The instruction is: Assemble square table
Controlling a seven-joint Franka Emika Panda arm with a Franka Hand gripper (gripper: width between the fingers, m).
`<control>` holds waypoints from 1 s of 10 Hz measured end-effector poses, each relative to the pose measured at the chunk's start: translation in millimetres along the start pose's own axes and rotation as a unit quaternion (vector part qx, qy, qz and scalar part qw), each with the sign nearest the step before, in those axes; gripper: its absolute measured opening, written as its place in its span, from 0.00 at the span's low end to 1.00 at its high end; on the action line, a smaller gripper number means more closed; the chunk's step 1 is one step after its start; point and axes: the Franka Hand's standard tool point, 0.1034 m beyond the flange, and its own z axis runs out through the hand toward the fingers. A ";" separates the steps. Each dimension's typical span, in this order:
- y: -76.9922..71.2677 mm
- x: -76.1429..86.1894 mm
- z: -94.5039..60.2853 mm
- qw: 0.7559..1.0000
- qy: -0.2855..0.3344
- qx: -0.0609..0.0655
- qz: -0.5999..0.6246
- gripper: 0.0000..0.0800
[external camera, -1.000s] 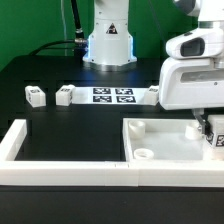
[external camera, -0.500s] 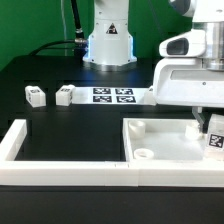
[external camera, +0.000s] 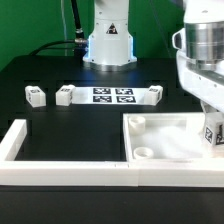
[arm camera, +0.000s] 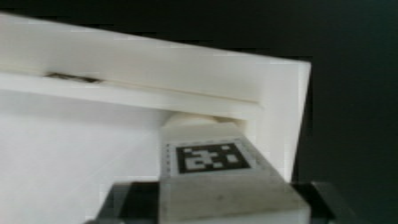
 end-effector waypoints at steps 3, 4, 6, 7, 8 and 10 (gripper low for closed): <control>-0.1 8.1 -4.4 0.995 -0.007 -0.010 0.096 0.37; 4.9 3.5 2.6 0.993 -0.005 -0.013 0.115 0.37; 20.7 -7.5 12.9 0.990 0.006 -0.008 0.142 0.48; 18.8 -4.3 12.6 0.990 0.007 -0.006 0.144 0.48; 19.2 -4.6 13.4 0.990 0.008 -0.006 0.143 0.71; 19.5 -4.6 13.6 0.990 0.008 -0.006 0.142 0.79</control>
Offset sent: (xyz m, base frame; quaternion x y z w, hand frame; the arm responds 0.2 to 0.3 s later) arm 0.0026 -0.0001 -0.0020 -0.0220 0.0224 0.1259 0.9915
